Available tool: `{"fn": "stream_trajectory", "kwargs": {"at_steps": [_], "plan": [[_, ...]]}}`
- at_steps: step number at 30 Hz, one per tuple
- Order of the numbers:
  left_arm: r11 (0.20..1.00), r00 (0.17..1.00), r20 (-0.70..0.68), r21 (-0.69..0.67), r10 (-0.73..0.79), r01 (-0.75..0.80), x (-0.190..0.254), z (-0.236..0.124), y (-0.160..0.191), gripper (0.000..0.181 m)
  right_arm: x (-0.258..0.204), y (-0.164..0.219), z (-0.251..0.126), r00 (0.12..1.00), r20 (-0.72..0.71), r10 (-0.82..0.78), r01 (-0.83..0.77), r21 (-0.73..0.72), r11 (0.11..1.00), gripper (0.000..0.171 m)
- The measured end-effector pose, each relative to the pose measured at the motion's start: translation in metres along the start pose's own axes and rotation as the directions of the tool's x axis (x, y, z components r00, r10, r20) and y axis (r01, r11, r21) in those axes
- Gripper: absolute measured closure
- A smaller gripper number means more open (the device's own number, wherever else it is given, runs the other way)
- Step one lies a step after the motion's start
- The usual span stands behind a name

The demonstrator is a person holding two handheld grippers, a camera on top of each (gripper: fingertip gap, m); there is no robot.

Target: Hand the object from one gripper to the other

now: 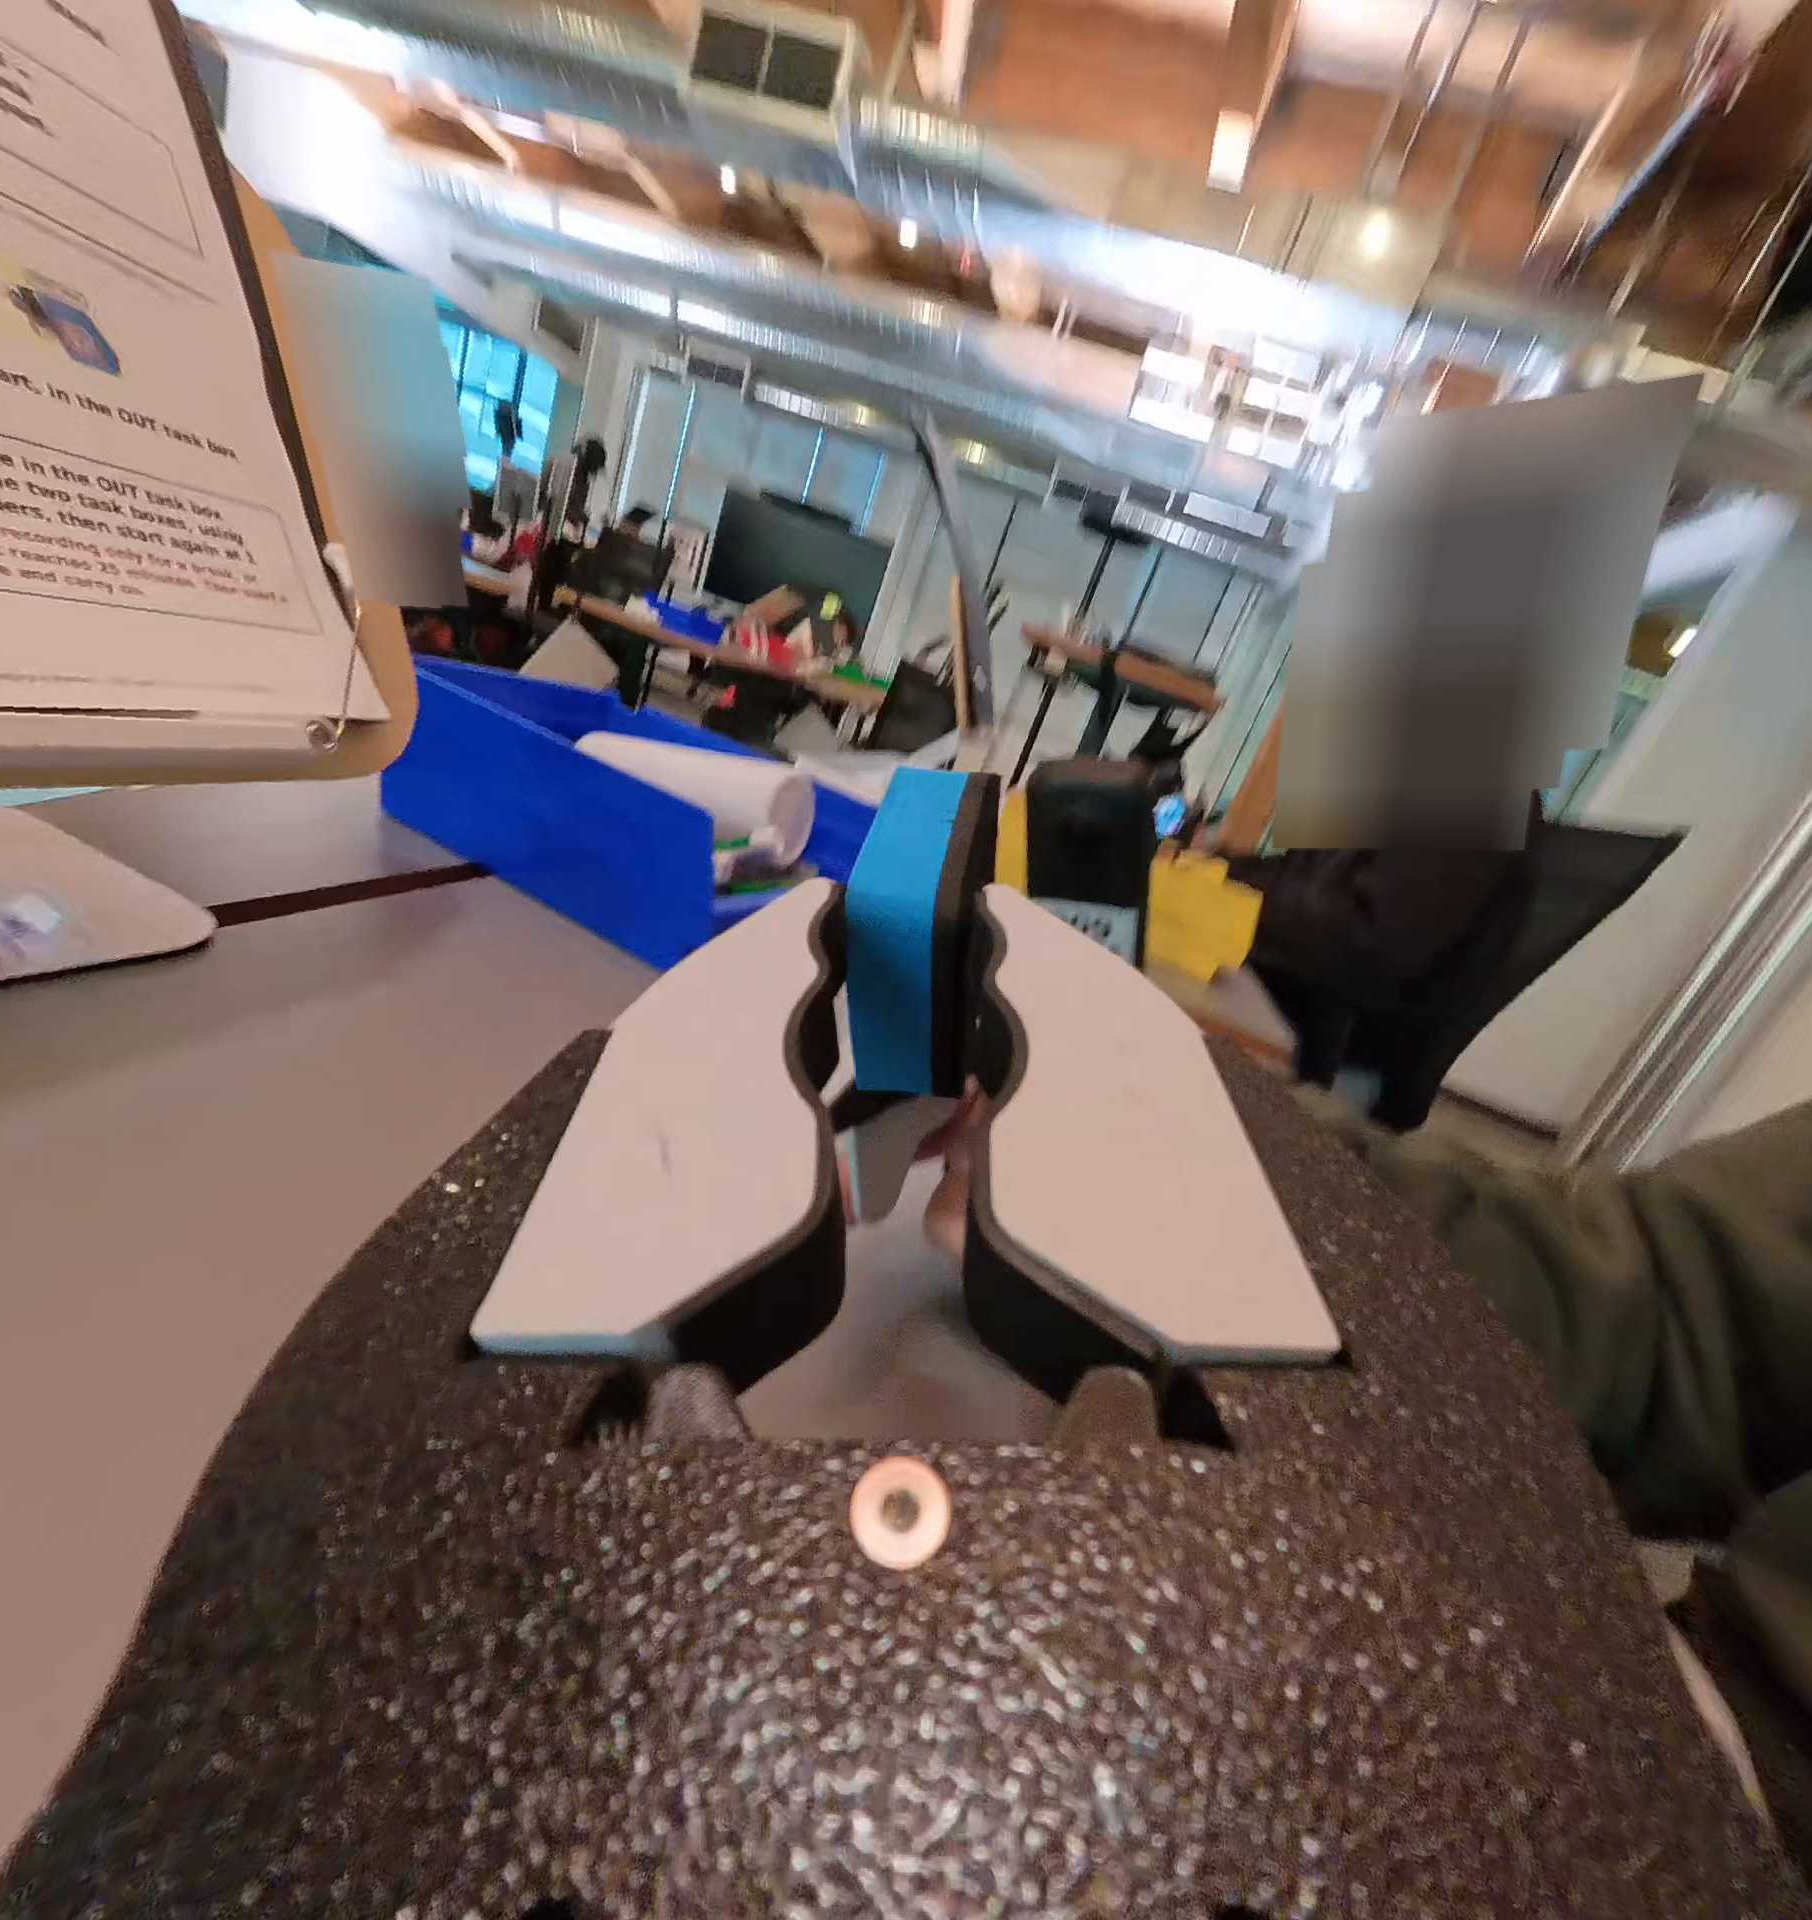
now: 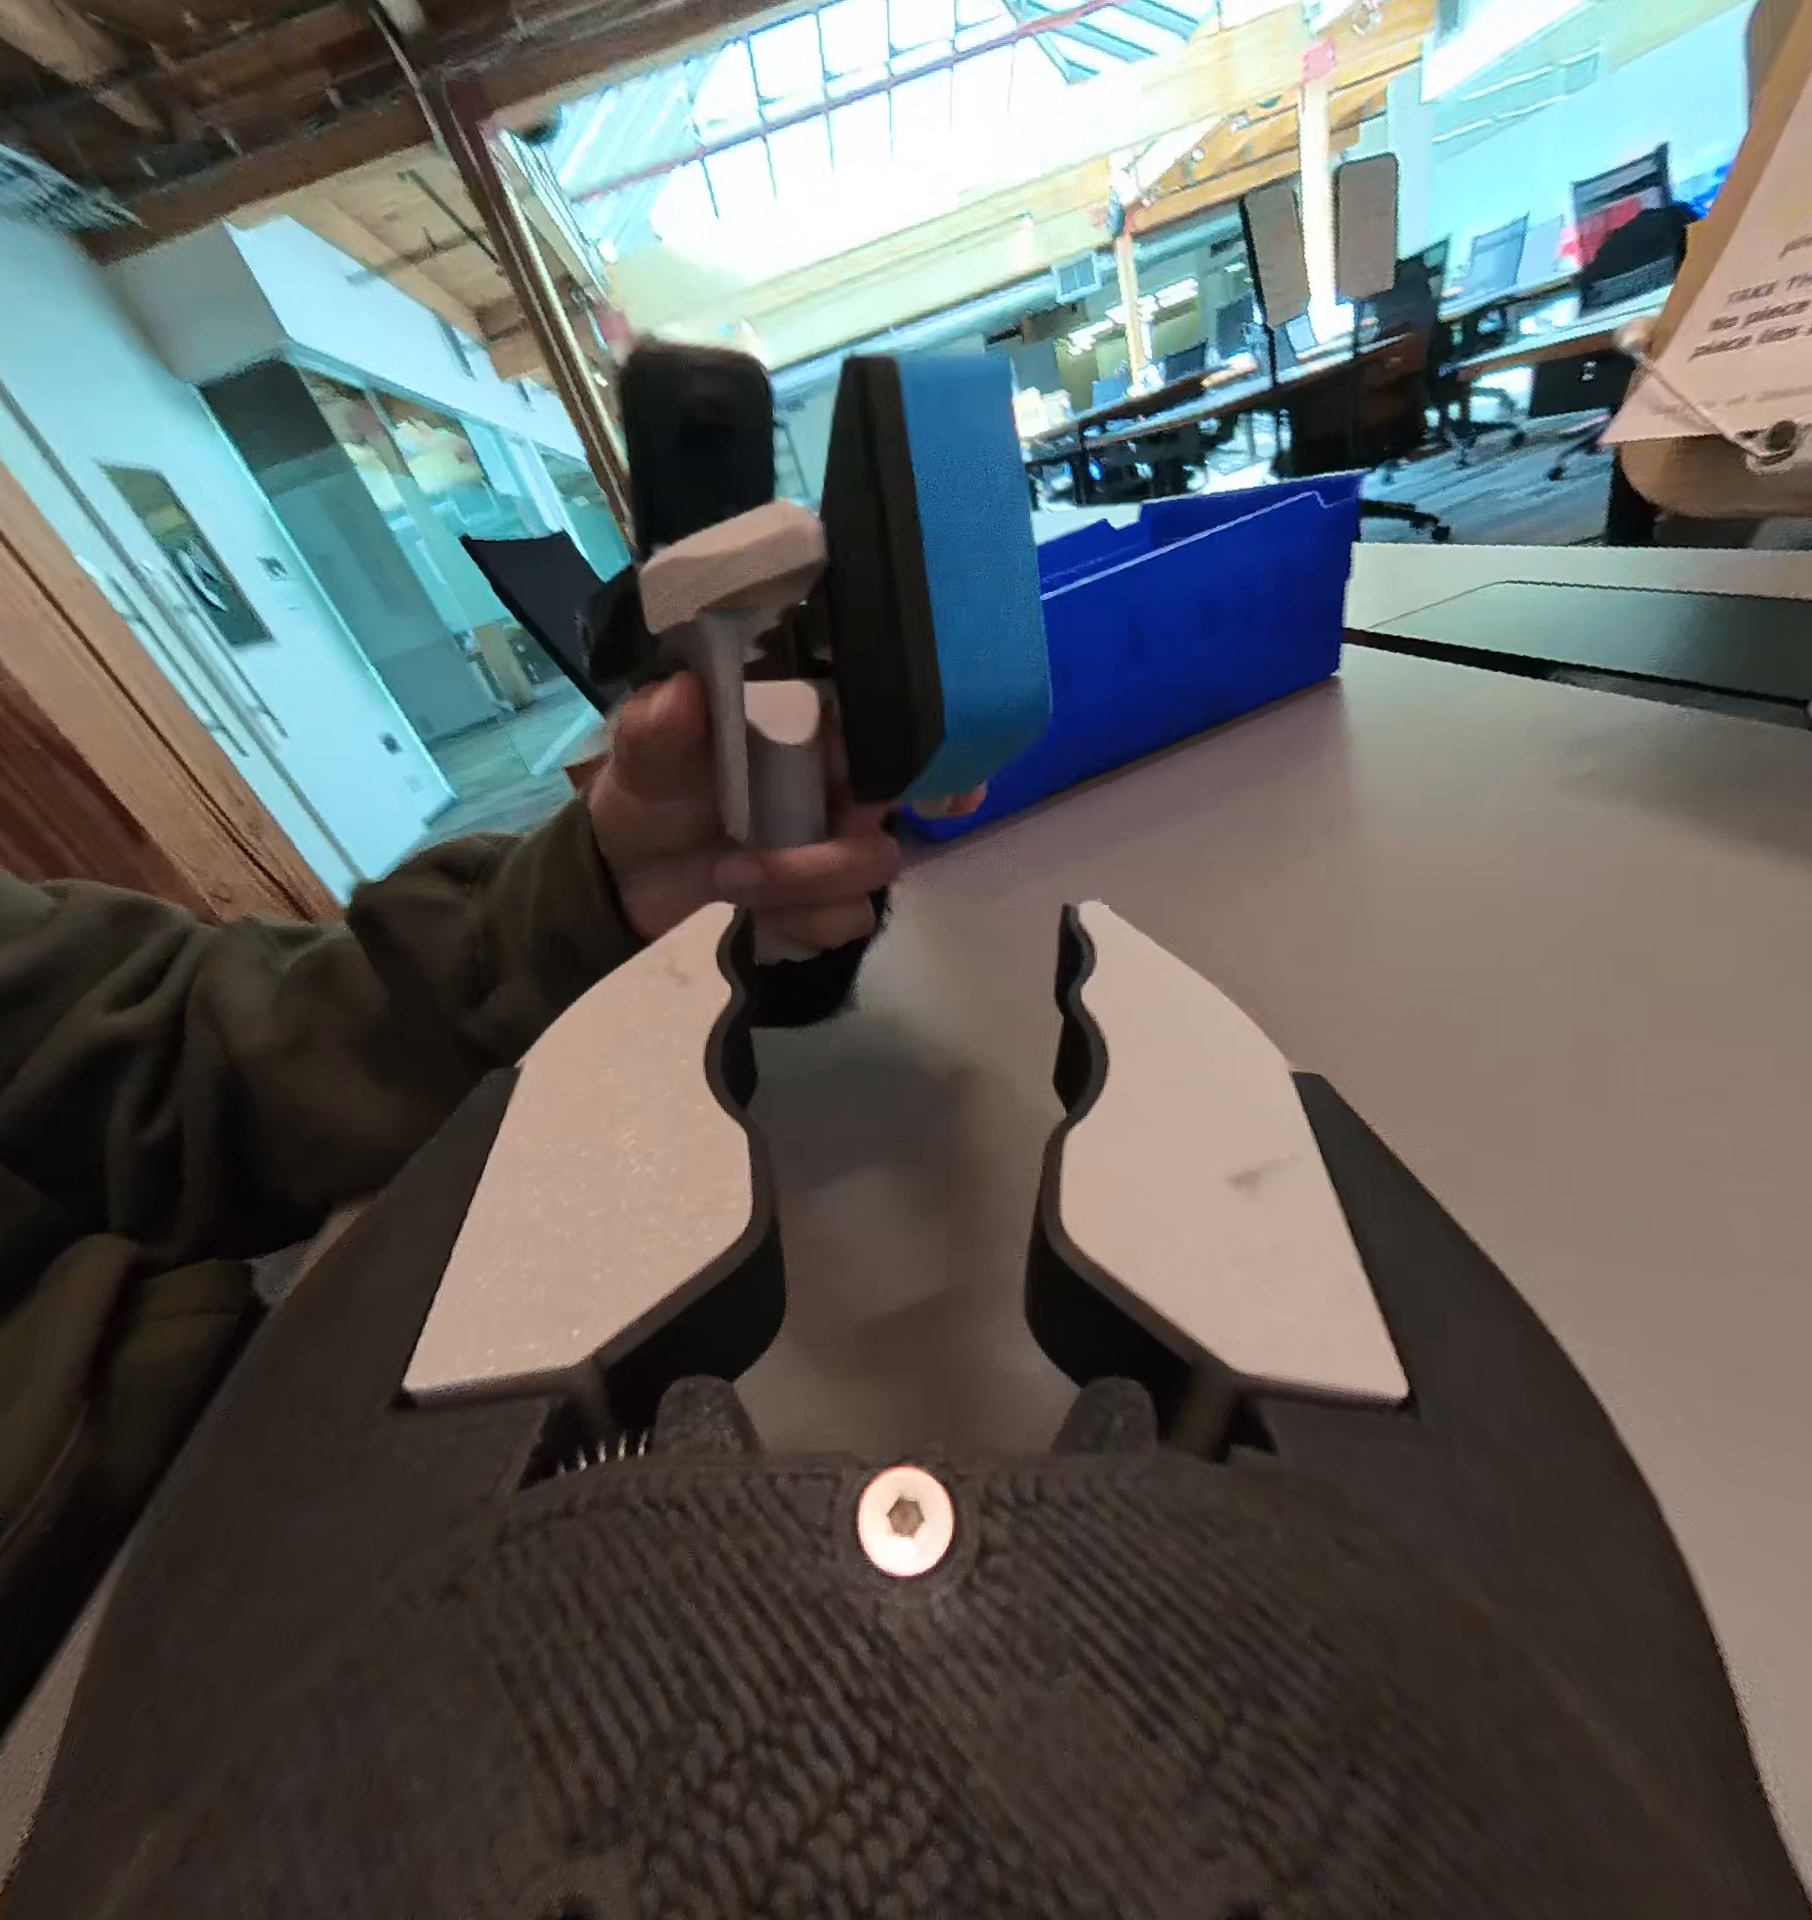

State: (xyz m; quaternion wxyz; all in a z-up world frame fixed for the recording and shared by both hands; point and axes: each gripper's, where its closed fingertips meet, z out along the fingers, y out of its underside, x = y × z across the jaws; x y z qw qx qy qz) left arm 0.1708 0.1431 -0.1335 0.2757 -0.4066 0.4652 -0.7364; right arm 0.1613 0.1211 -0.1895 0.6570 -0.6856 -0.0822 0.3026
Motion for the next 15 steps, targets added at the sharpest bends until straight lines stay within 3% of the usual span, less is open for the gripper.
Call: {"fn": "stream_trajectory", "kwargs": {"at_steps": [3, 7, 11, 15], "plan": [[0.995, 0.996, -0.052, 0.055, -0.075, 0.078, 0.006, 0.003, -0.001, 0.160, -0.004, -0.010, 0.003, 0.996, 0.034, 0.083, -0.086, 0.099, 0.991, 0.129], [0.997, 0.997, -0.067, 0.060, -0.044, 0.048, 0.012, 0.008, 0.002, 0.160, -0.002, -0.021, -0.002, 0.983, 0.072, 0.167, -0.179, 0.211, 0.961, 0.139], [0.997, 0.999, -0.040, 0.071, -0.025, 0.028, 0.010, 0.009, 0.003, 0.160, -0.005, -0.025, -0.004, 0.992, 0.068, 0.110, -0.122, 0.219, 0.968, 0.149], [0.997, 1.000, -0.030, 0.082, -0.002, 0.005, 0.011, 0.012, 0.004, 0.160, -0.006, -0.026, -0.004, 0.996, 0.050, 0.072, -0.081, 0.225, 0.971, 0.146]]}}
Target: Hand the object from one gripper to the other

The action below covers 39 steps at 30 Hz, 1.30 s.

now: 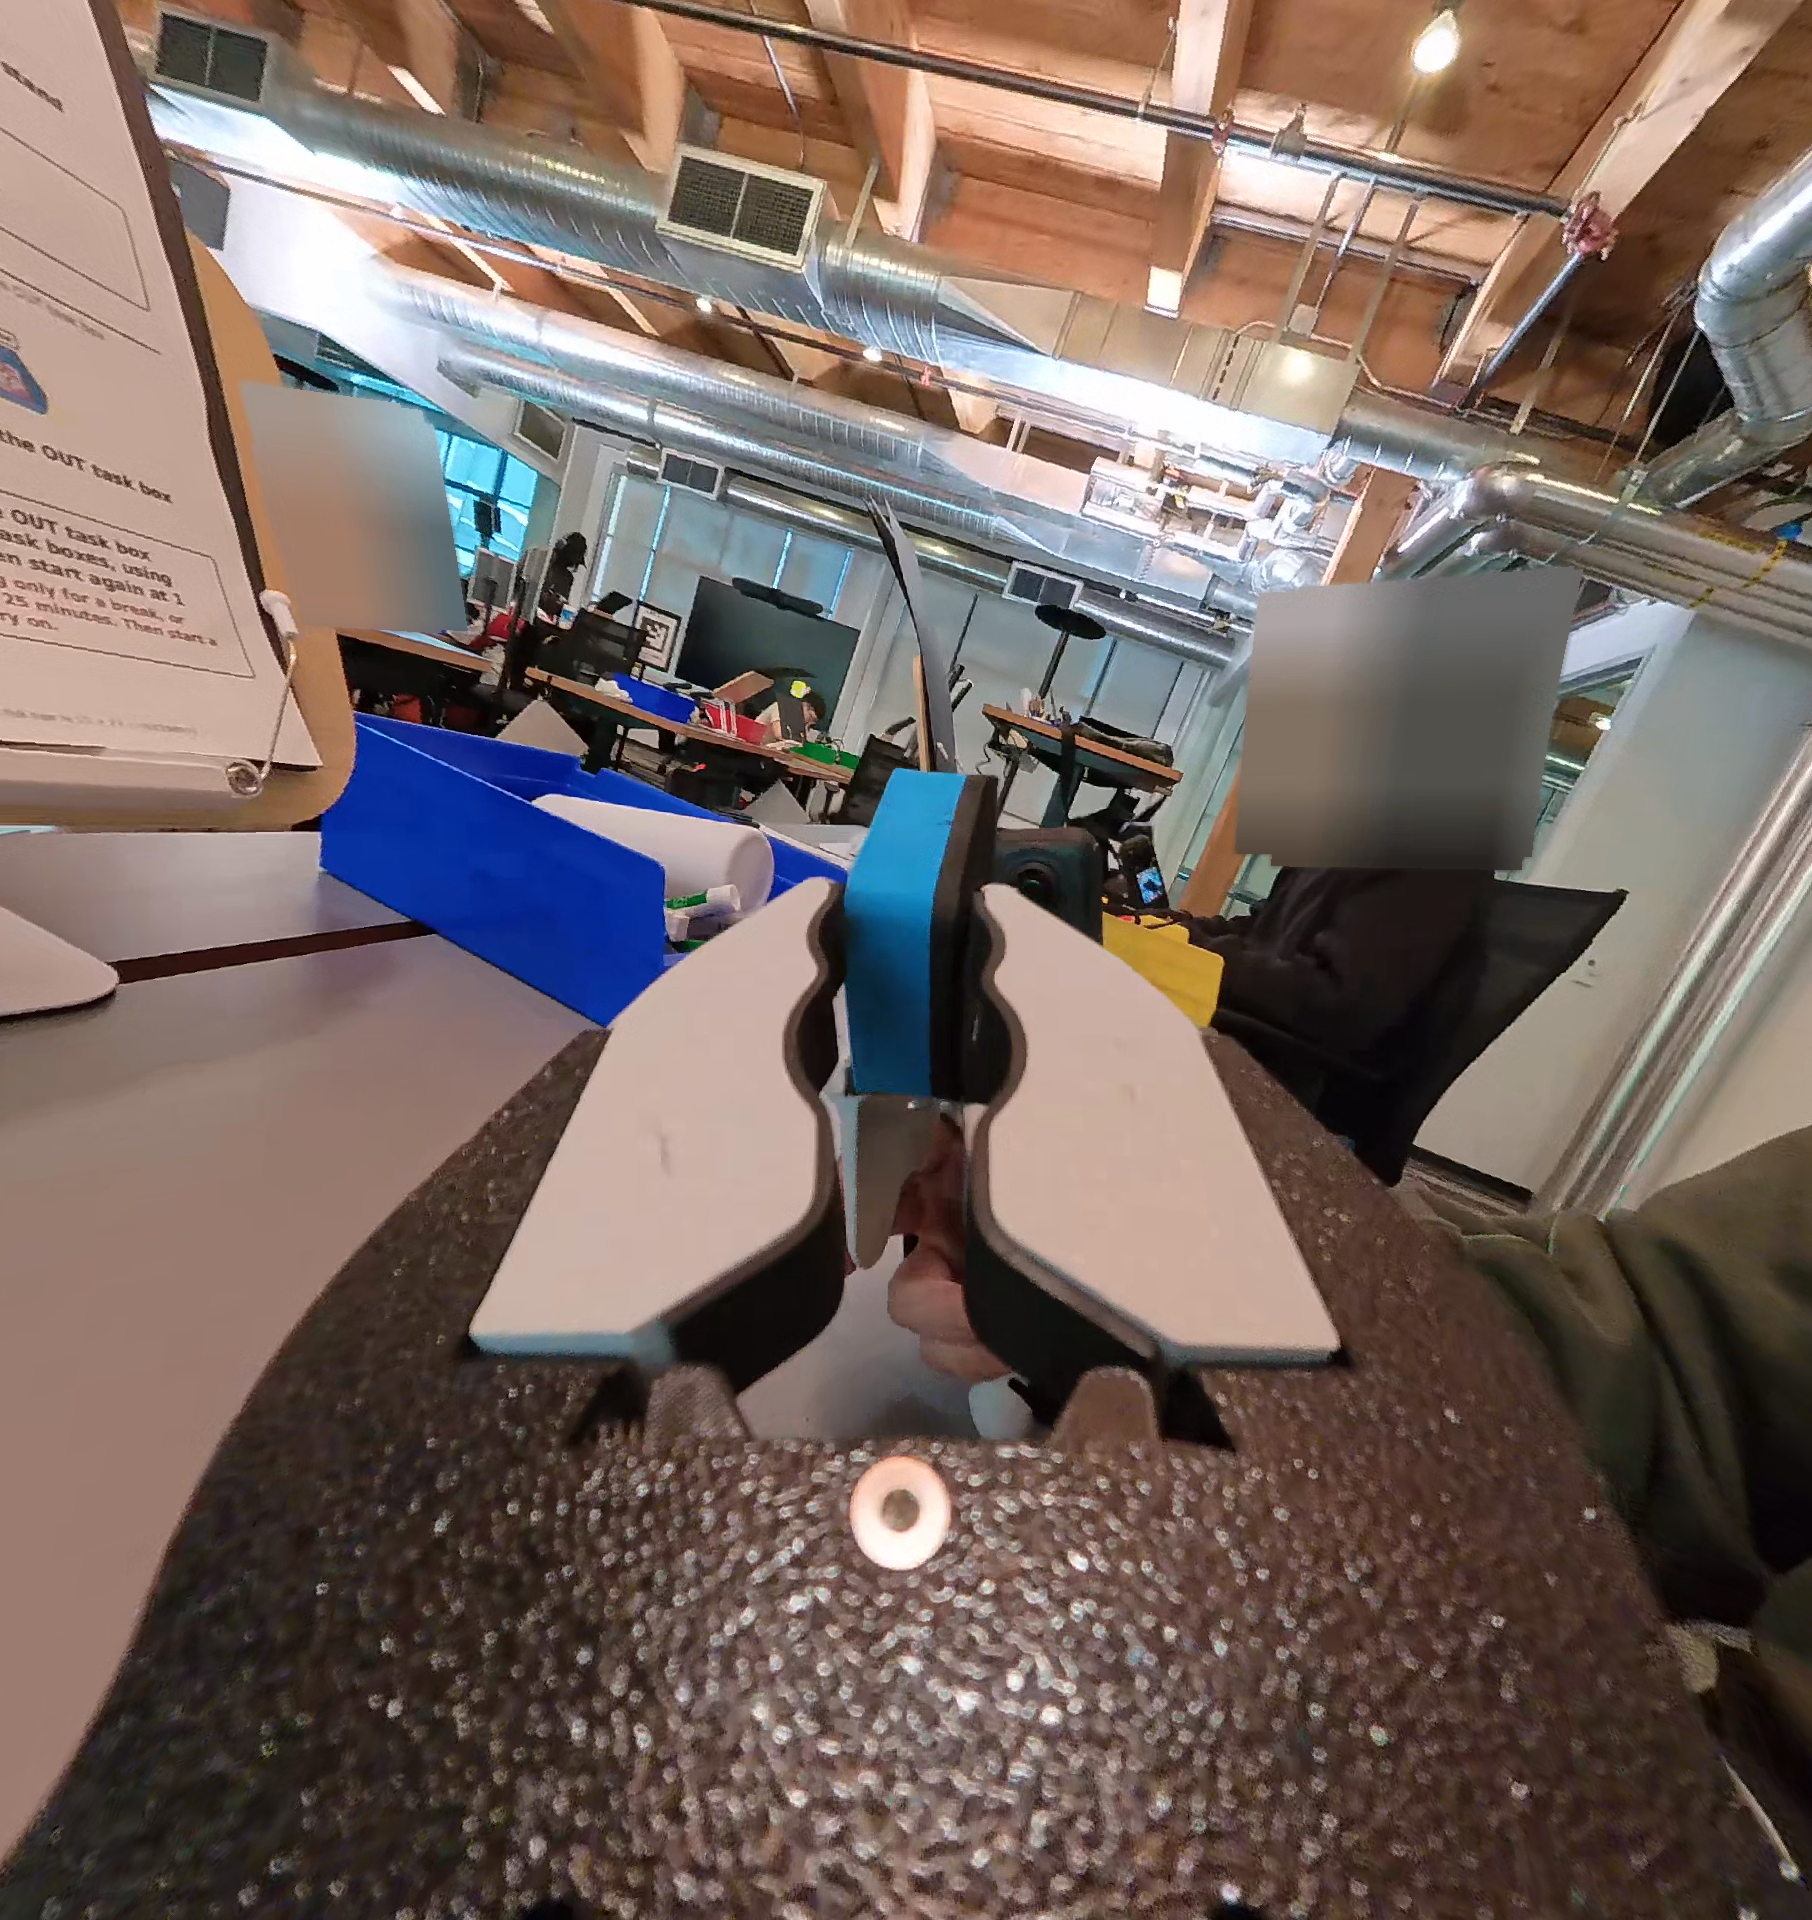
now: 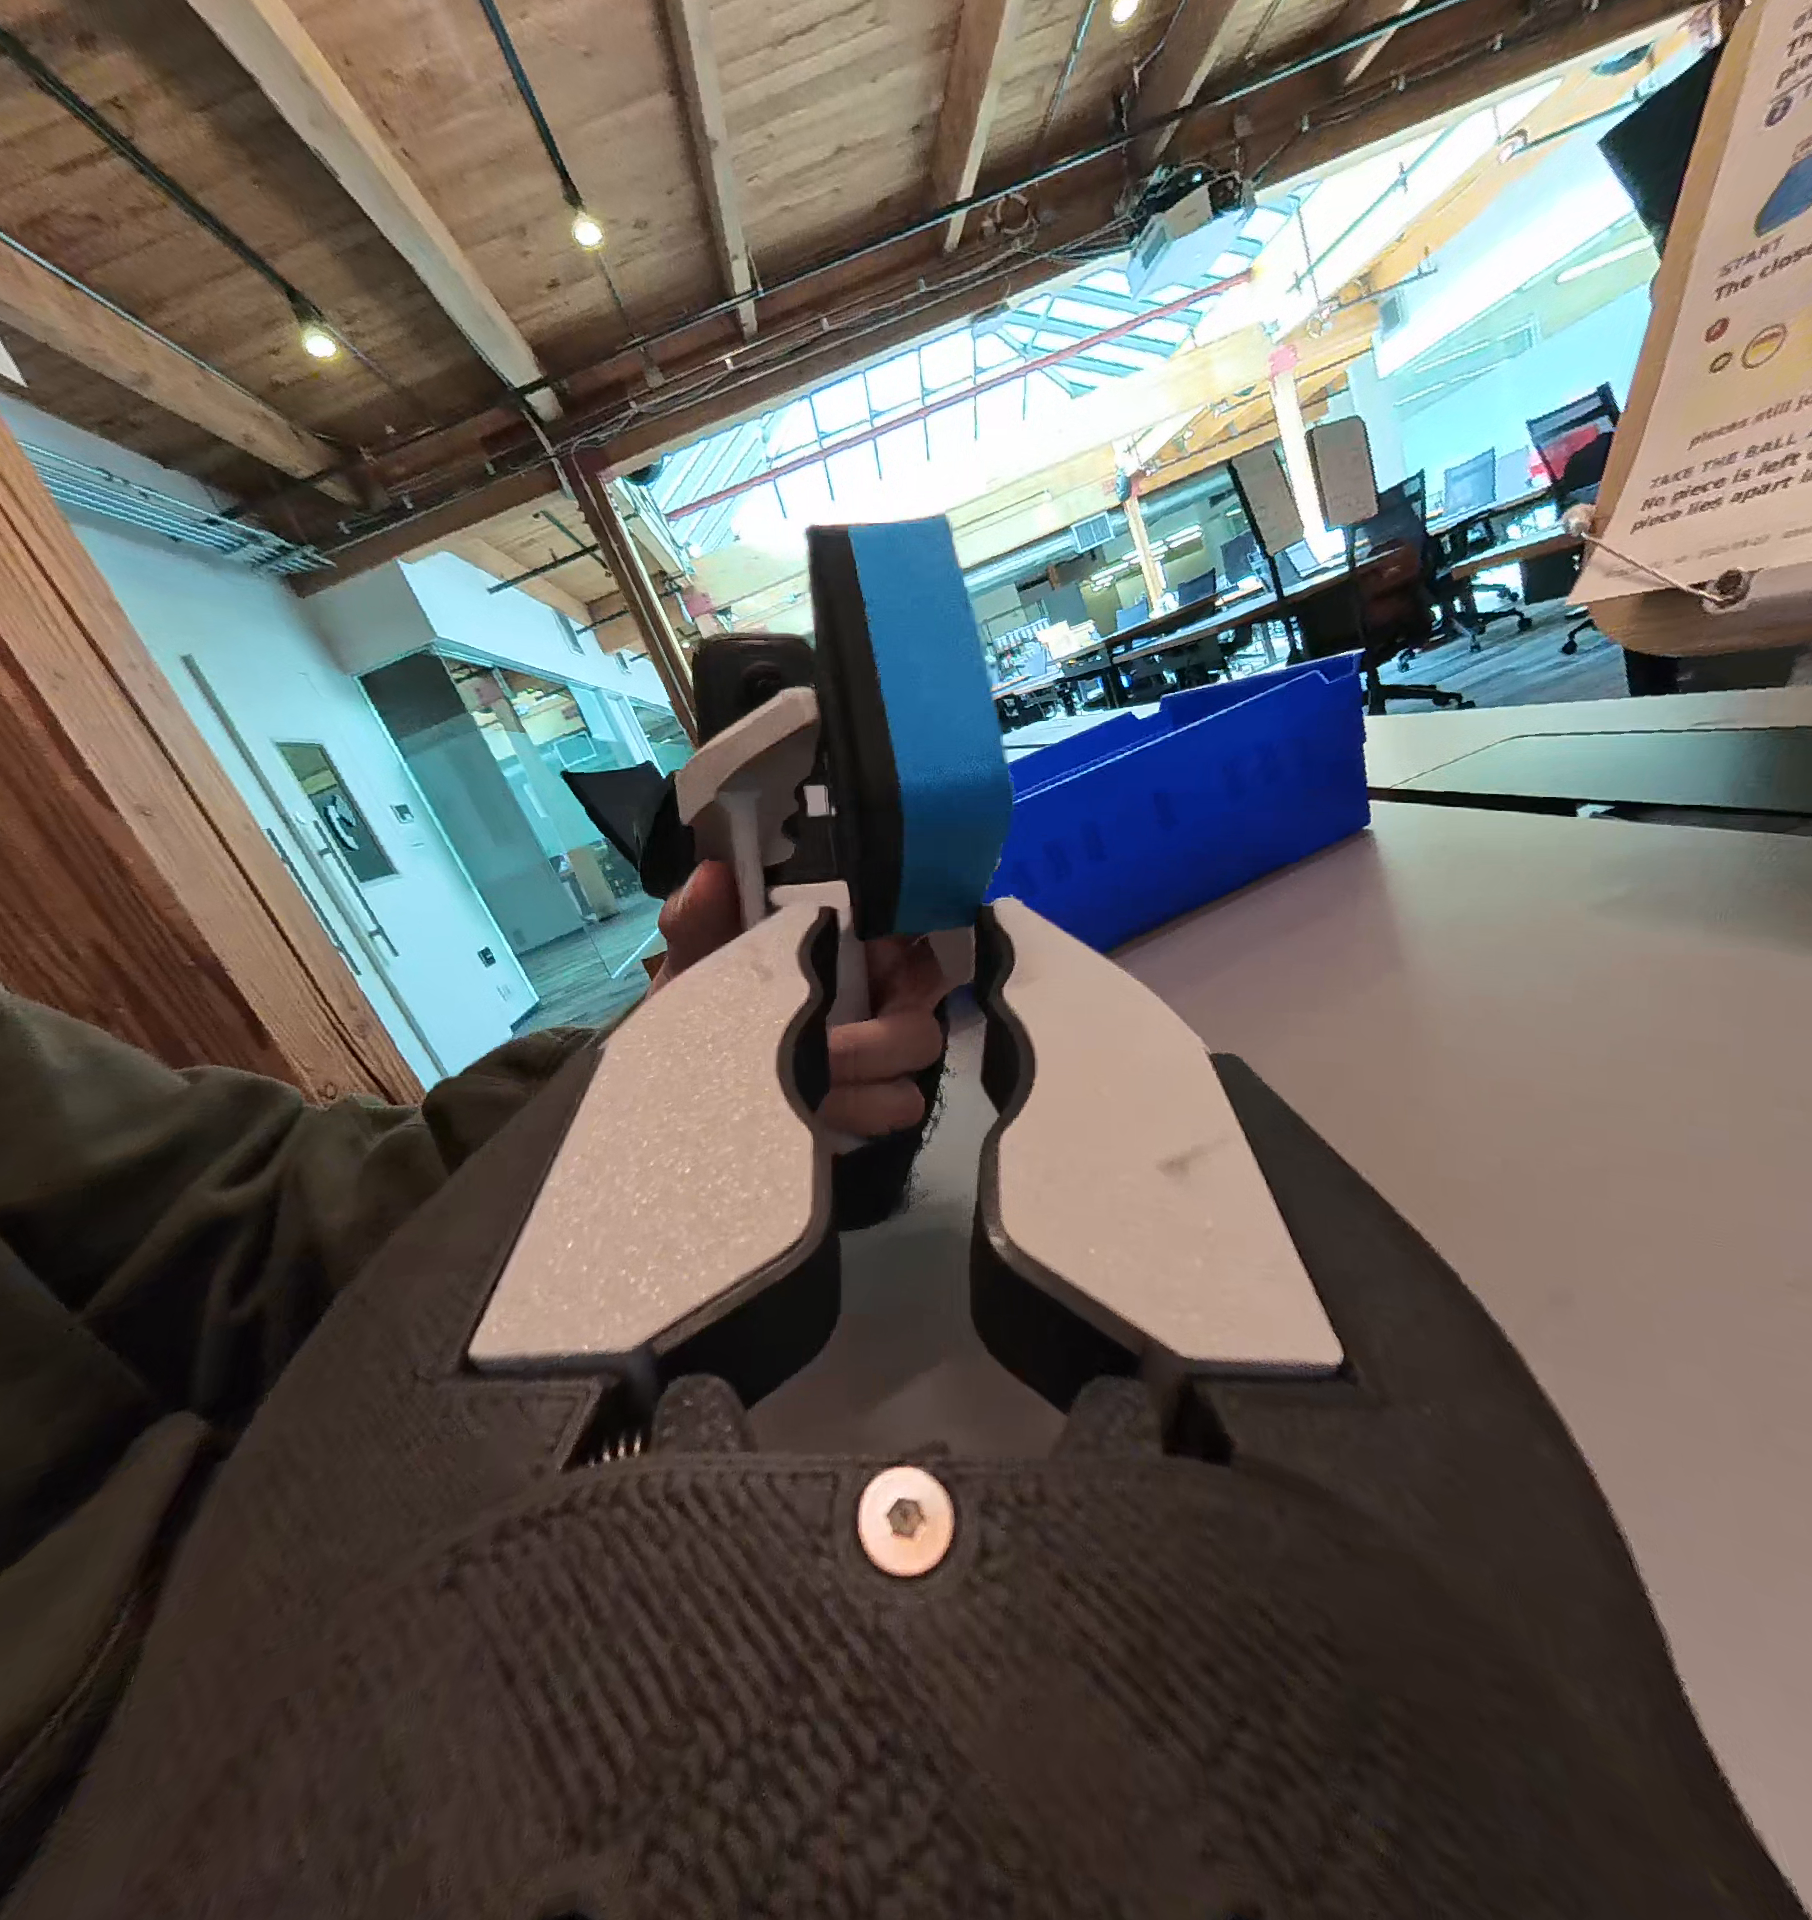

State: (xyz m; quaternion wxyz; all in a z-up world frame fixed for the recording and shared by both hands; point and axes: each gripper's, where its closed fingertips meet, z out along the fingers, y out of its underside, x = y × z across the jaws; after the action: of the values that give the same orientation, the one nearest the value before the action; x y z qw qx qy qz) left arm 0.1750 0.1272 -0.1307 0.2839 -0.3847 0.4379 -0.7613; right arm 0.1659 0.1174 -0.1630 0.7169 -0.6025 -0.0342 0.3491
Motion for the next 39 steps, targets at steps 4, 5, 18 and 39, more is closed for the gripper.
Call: {"fn": "stream_trajectory", "kwargs": {"at_steps": [4, 5, 18, 39], "plan": [[1.000, 1.000, 0.004, -0.013, 0.004, -0.004, -0.001, 0.000, 0.002, 0.160, 0.004, 0.002, -0.001, 0.999, -0.031, -0.034, 0.034, -0.019, 0.999, 0.150], [1.000, 1.000, 0.003, -0.010, 0.004, -0.004, -0.001, 0.000, 0.002, 0.160, 0.004, 0.002, -0.001, 0.999, -0.034, -0.039, 0.038, -0.018, 0.999, 0.149], [0.998, 0.998, -0.020, 0.015, -0.056, 0.056, 0.000, 0.000, 0.001, 0.160, 0.003, -0.006, 0.000, 0.992, -0.074, -0.107, 0.109, 0.029, 0.994, 0.146], [0.648, 0.906, -0.227, -0.638, 0.358, -0.416, 0.002, -0.036, 0.072, 0.157, 0.006, 0.076, -0.020, 0.969, 0.061, -0.239, 0.224, -0.618, 0.753, 0.149]]}}
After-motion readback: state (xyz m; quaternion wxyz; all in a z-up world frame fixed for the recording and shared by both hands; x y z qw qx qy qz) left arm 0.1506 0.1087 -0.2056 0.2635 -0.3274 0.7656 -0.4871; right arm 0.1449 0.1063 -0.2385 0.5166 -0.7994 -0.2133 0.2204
